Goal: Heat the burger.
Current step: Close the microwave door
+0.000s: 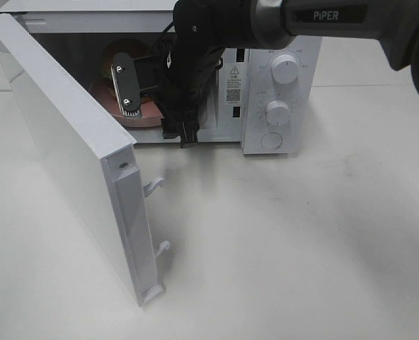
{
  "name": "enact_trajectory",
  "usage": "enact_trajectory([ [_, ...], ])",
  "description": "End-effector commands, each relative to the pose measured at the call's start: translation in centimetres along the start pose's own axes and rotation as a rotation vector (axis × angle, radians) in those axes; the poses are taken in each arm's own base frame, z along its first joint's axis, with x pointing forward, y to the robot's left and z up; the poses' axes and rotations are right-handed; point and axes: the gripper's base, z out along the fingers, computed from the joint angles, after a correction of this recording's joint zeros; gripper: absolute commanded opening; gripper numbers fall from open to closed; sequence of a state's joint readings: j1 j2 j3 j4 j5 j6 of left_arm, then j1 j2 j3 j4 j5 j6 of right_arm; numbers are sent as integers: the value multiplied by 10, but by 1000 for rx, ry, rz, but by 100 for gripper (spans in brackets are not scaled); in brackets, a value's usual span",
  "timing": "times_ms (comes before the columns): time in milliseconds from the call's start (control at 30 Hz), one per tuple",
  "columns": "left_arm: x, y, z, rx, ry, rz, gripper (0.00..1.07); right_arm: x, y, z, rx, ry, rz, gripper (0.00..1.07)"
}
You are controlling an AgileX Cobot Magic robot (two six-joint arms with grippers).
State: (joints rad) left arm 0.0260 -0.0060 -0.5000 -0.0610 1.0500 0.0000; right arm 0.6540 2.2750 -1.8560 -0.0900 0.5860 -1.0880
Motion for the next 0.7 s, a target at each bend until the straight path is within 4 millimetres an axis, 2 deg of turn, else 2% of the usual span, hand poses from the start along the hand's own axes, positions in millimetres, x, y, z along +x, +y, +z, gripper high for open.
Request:
enact_trajectory([
  [33,1,0,-3,6,-37,3,78,0,5,-10,-2,-15,19,71],
  [233,1,0,-3,6,-37,3,78,5,14,-21,17,-29,21,71],
  [300,1,0,-3,6,-37,3,78,9,26,-33,17,-33,22,73],
  [400,1,0,-3,6,-37,3,78,10,28,-36,15,-32,25,73],
  [467,1,0,-3,6,-37,3,78,16,39,-52,11,-30,28,73],
  [567,1,0,-3,6,-37,3,78,17,41,-57,15,-32,28,73],
  [700,1,0,-3,6,-37,3,78,27,57,-75,13,-31,34,73],
])
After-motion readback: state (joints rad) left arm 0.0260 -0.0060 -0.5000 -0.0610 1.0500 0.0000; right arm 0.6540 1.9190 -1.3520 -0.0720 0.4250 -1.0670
